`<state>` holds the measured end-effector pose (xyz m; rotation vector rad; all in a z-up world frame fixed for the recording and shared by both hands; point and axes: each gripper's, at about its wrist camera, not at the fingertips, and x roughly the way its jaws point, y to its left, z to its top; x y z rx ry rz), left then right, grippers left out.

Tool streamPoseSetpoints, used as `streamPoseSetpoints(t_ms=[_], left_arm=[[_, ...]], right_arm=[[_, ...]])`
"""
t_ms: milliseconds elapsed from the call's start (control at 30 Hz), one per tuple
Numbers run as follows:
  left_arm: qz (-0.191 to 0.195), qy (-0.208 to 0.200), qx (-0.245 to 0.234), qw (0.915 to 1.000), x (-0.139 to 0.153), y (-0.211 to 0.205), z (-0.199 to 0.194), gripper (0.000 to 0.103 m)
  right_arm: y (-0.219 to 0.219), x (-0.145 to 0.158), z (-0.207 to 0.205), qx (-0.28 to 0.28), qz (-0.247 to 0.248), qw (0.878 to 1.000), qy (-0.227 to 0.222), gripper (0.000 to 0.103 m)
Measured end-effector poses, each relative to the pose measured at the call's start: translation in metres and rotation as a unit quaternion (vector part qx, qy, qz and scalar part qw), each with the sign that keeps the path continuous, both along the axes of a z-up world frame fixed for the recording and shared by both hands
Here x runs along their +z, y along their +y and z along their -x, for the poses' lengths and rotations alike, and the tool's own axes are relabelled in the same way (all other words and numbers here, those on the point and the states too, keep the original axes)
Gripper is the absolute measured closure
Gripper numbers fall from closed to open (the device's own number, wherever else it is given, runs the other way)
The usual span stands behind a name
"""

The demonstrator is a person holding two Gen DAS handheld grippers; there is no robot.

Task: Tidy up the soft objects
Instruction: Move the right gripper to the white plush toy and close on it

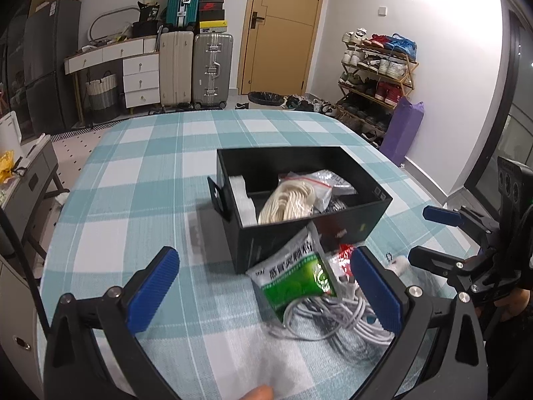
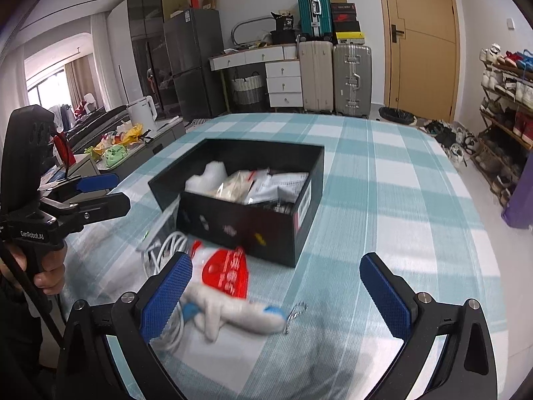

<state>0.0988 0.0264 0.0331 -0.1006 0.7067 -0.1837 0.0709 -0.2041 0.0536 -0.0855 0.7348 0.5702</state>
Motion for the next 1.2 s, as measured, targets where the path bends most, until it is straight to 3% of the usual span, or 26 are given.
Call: streamPoseSetpoints(t_ms=[300,767,1200], left_arm=[[0.007,0.01,0.008,0.9999,-0.006,0.001,0.005,0.0],[0.019,0.036,0.0,0.9992,-0.021,-0.006,-0.003,0.0],[0.049,0.066,0.011,0.9966,-0.037,-0.001,-0.013,0.0]], right_arm=[[0.001,-0.021,0.004,-0.003,-0.015,0.999,0.032,0.001],[0.014,-0.033,0.004,0.017,0.005,0.998,0.056,0.001],[0.008,-0.042,-0.004,-0.005,0.027,0.997,0.073,0.001]])
